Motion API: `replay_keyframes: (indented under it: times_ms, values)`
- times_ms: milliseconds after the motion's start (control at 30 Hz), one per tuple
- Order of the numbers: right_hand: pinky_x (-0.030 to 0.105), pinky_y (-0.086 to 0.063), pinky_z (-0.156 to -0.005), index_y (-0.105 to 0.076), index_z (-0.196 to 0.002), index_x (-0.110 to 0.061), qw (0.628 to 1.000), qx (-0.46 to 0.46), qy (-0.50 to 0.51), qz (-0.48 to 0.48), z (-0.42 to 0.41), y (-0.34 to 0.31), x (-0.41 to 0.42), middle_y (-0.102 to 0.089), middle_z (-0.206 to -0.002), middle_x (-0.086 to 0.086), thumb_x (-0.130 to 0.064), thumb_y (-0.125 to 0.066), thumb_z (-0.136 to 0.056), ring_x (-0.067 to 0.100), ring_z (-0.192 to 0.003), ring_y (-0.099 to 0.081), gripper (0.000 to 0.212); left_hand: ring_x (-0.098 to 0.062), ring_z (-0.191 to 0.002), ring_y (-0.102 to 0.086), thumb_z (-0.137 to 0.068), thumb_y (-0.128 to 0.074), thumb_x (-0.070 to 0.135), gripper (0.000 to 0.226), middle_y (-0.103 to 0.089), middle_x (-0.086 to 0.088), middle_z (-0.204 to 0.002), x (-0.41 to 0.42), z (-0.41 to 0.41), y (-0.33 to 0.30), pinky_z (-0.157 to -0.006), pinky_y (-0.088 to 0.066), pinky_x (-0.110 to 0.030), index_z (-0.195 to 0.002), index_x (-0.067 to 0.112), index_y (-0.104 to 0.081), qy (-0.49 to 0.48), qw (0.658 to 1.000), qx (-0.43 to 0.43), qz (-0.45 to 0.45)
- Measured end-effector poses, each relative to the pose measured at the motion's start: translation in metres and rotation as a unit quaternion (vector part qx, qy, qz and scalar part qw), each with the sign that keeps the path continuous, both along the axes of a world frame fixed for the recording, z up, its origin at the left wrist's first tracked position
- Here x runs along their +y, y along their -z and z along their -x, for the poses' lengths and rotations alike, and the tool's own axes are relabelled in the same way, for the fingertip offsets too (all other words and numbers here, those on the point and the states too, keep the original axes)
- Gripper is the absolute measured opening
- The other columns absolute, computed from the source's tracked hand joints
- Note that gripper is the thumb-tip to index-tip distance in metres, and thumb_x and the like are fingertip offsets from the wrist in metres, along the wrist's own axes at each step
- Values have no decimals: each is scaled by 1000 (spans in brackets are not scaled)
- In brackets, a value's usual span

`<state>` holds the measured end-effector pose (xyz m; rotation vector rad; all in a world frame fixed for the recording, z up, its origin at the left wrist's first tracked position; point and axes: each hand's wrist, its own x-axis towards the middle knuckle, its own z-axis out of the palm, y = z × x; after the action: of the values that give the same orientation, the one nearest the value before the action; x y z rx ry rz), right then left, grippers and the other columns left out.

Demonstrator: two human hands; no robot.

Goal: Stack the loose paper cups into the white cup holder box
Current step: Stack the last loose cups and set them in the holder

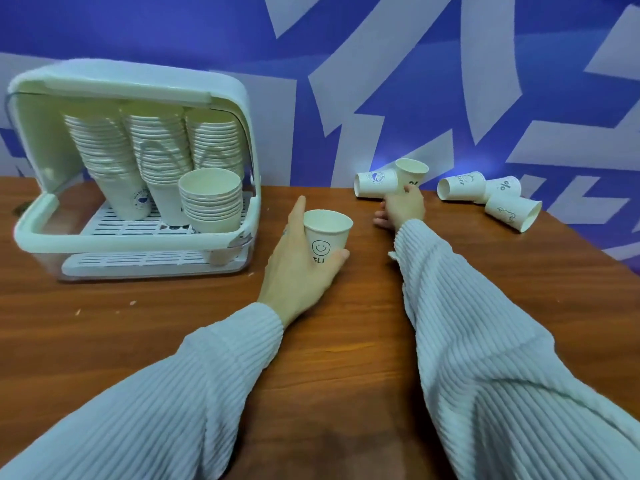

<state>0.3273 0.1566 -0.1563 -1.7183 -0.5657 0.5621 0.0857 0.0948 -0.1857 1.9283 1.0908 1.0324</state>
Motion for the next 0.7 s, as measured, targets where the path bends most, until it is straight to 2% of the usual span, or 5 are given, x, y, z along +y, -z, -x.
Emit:
replay_keyframes:
  times_ms: [133, 333, 567, 633, 700]
  values:
    - [26, -51, -43, -58, -127, -12, 1000, -8, -23, 19, -11, 5, 21, -69, -94, 13, -5, -40, -96, 22, -58, -67, 36, -16, -151, -34, -85, -77, 50, 108, -37, 8, -164, -1, -1, 0, -120, -35, -52, -162, 39, -3, -5, 1000, 1, -8]
    - [25, -48, -42, -60, -115, -10, 1000, -22, -9, 0, -4, 3, 12, -68, -84, 10, -8, -53, -95, 16, -53, -59, 21, -16, -150, -36, -84, -77, 51, 108, -38, 7, -163, -4, -1, -3, -120, -35, -52, -161, 42, -3, -7, 1000, 4, 2]
    - [25, -51, -78, -72, -97, -22, 975, -188, 10, -116, 42, -25, -61, -68, -96, -3, -23, -62, -92, 3, -86, -61, 11, -15, -146, -41, -84, -80, 44, 106, -39, 6, -162, -21, 11, -17, -120, -38, -46, -163, 34, -11, -20, 998, -57, 10]
    - [13, -48, -76, -69, -98, -22, 958, -228, -4, -171, 59, -42, -82, -65, -99, -4, -23, -63, -95, -9, -85, -57, 7, -11, -145, -40, -84, -81, 41, 104, -37, 8, -162, -32, 21, -21, -120, -36, -38, -163, 33, -14, -40, 995, -91, -1]
    - [19, -51, -71, -66, -96, -20, 943, -254, -63, -207, 81, -61, -97, -67, -93, -4, -27, -63, -97, -2, -83, -61, 7, -6, -142, -40, -83, -80, 42, 102, -36, 10, -162, -43, 35, -26, -115, -34, -28, -162, 33, -16, -50, 992, -112, -25]
